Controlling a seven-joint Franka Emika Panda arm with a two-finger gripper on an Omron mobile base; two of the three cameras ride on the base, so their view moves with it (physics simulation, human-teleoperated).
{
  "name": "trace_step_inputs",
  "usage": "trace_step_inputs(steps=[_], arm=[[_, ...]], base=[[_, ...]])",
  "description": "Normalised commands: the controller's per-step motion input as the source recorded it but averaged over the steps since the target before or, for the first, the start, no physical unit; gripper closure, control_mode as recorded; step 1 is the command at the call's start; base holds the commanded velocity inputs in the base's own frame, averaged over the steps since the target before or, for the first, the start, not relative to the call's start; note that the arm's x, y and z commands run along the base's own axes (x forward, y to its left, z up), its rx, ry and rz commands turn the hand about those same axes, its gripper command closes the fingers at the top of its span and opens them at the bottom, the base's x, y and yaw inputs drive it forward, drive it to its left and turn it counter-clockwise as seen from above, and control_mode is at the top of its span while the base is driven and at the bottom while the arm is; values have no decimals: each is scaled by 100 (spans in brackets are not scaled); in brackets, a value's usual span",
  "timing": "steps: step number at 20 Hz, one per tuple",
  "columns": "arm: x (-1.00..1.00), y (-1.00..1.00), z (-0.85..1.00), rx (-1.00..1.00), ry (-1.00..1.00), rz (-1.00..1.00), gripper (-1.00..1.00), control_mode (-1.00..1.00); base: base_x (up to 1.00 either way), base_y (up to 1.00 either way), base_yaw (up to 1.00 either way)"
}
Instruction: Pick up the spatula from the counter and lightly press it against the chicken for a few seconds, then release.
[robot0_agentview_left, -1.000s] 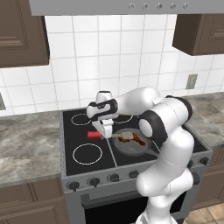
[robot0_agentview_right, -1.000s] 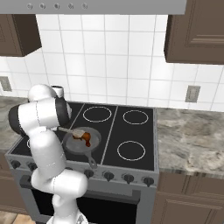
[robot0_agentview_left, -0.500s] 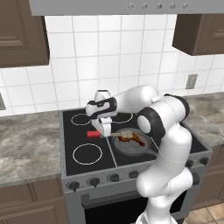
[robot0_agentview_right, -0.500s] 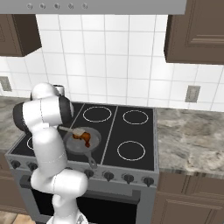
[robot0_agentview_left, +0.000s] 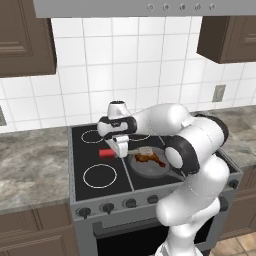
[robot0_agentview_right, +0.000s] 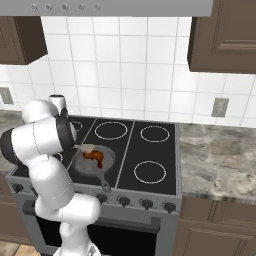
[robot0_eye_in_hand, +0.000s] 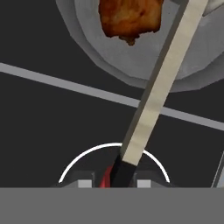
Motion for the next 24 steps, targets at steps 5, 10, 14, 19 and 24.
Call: trace_step_inputs(steps=[5,10,14,19,24], arm=[[-43,-7,35,0,-9,0,100,-100],[-43,-18,40,3,0,0,100,-100],[-42,-23,55,4,0,0,100,-100],[-41,-27,62,6,0,0,100,-100],[-52,-26,53,1,-3,0,100,-100]], base=[[0,0,0],[0,0,0],[0,0,0],[0,0,0],[0,0,0]])
